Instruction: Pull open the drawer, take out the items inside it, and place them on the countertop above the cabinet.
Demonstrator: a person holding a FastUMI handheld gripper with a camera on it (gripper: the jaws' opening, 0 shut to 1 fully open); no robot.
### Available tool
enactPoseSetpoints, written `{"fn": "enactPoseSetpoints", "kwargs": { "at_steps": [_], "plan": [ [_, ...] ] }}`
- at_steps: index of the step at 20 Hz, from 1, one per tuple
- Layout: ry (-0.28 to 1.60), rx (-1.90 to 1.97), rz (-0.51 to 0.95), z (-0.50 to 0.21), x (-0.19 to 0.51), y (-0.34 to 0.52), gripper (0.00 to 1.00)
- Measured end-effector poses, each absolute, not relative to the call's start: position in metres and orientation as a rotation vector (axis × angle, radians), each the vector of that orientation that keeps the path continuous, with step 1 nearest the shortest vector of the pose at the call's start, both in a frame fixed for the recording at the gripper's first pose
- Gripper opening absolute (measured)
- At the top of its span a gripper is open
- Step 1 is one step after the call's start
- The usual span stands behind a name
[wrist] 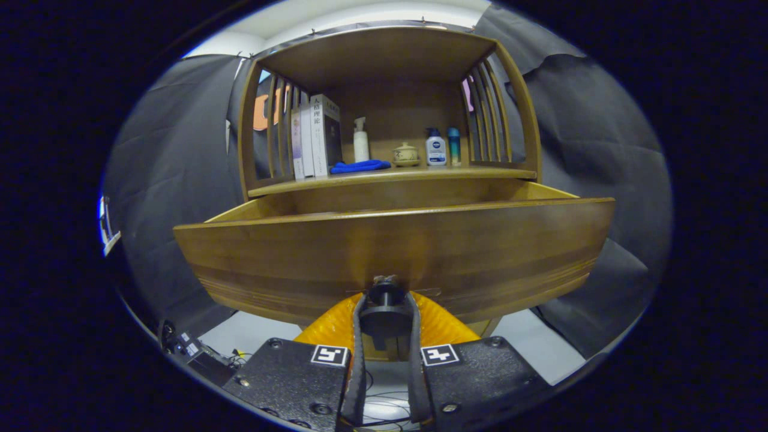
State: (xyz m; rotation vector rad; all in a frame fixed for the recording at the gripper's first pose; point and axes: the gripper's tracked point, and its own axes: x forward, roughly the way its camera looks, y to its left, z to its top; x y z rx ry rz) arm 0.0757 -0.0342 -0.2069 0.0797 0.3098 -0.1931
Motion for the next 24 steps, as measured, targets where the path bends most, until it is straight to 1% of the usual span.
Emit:
{"fn": "enactPoseSetpoints", "kwargs": {
  "at_steps": [10,12,17,19,23,24],
  "plan": [
    [0.352,0.056,-0.172,-0.215,0.050,-0.025,0.32],
    [0.371,0.036,-0.184,-0.216,0.046,-0.031,0.42],
    [0.393,0.045,-0.163,-0.209,0.033,-0.038,0.79],
    [0.385,0.028,-0.138,-0.195,0.026,-0.036,0.85],
    [0.338,0.016,-0.109,-0.150,0.018,-0.034,0.85],
    [0.330,0.022,-0.101,-0.139,0.019,-0.033,0.86]
  ]
}}
